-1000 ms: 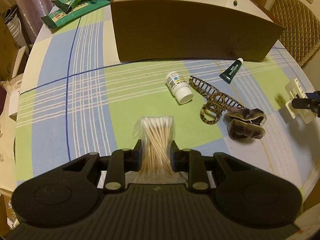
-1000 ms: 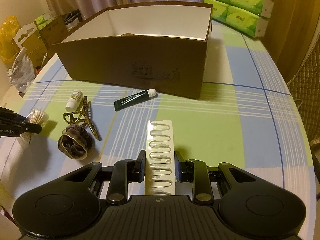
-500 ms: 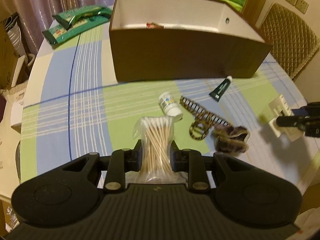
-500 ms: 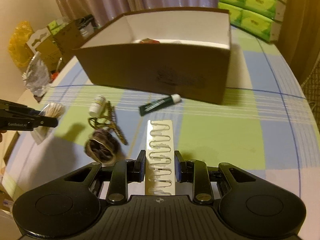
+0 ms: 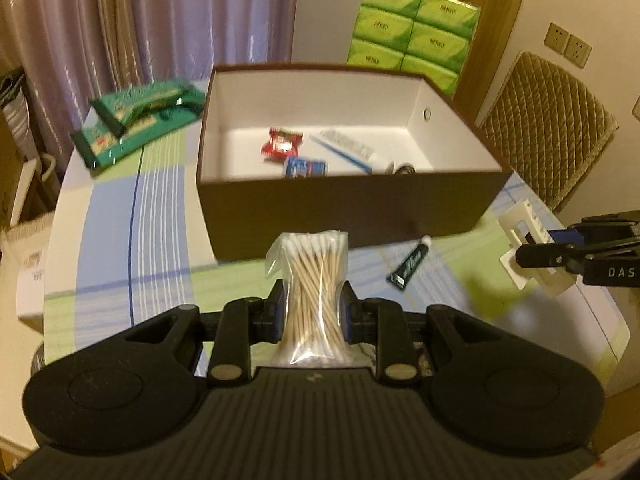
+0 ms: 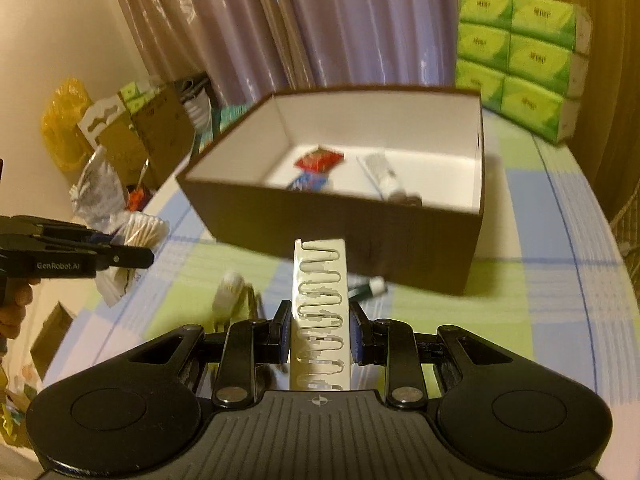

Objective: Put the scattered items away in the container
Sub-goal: 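Carry the white holder and cotton swab bag over the brown box, then lower both items into the box and open both grippers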

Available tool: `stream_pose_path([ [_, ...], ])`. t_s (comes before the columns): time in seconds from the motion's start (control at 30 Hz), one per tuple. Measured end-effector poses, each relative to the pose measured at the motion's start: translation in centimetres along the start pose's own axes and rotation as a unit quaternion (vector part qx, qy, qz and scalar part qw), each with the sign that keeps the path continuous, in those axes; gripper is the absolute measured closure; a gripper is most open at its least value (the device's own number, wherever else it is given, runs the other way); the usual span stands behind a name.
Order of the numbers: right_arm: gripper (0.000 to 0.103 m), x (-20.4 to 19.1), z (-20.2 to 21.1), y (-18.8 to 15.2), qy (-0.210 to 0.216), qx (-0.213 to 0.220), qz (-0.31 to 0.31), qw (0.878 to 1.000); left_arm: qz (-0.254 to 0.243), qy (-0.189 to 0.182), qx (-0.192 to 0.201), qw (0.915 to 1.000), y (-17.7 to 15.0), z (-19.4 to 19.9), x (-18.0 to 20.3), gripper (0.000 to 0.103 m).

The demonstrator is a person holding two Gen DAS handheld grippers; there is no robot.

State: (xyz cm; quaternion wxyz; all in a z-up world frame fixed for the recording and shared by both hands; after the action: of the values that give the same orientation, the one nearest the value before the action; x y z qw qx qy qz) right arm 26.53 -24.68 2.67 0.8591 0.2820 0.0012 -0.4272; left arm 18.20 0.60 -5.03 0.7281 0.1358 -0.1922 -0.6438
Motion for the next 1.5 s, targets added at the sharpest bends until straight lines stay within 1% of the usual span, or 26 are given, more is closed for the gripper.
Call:
stream_pose_path([
  [0.23,0.078,0.4,0.9,4.2,-0.010,0.031,0.021,0.999,-0.019,0.008,0.025,0.9995,4.3,0.2,-0.2,0.081],
  [0.5,0.078,1.8,0.8,10.5,-0.027,0.063,0.036,0.997,-0.036,0.024,0.037,0.9984,10.3,-1.3,-1.4,0.081],
  [0.67,0.078,3.1,-0.4,14.1,-0.040,0.063,0.043,0.996,-0.039,0.025,0.024,0.9987,13.7,-3.5,-1.9,0.081],
  [0.8,0.078,4.4,-1.8,15.9,-0.047,0.056,0.039,0.997,-0.035,0.031,0.006,0.9989,15.7,-5.9,-2.6,0.081],
  [0.97,0.078,6.1,-3.9,17.1,-0.053,0.042,0.032,0.997,-0.037,0.046,-0.027,0.9979,16.9,-9.3,-3.4,0.081],
  [1.13,0.078,7.8,-5.8,17.7,-0.061,0.024,0.021,0.998,-0.058,0.071,-0.061,0.9939,17.2,-12.3,-3.8,0.081],
  [1.33,0.078,9.3,-7.4,17.9,-0.065,0.008,0.010,0.998,-0.075,0.086,-0.083,0.9900,17.8,-14.6,-3.9,0.081],
  [1.5,0.078,9.9,-8.3,18.1,-0.066,-0.002,0.011,0.998,-0.092,0.106,-0.098,0.9853,18.2,-16.4,-3.8,0.081],
])
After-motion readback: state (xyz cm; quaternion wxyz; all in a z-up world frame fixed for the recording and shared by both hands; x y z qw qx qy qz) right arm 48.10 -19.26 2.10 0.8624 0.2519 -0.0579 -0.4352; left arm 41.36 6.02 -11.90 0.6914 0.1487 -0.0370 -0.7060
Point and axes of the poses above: each gripper's, at about its wrist camera, not at the fingertips, and z roughly against the way its jaws point, x to its right, y to its top, the point moved 8 cm from there along -z, roughly the way its jaws point, and after that the axes turned 14 degrees about -x, right-handed, at the moved point
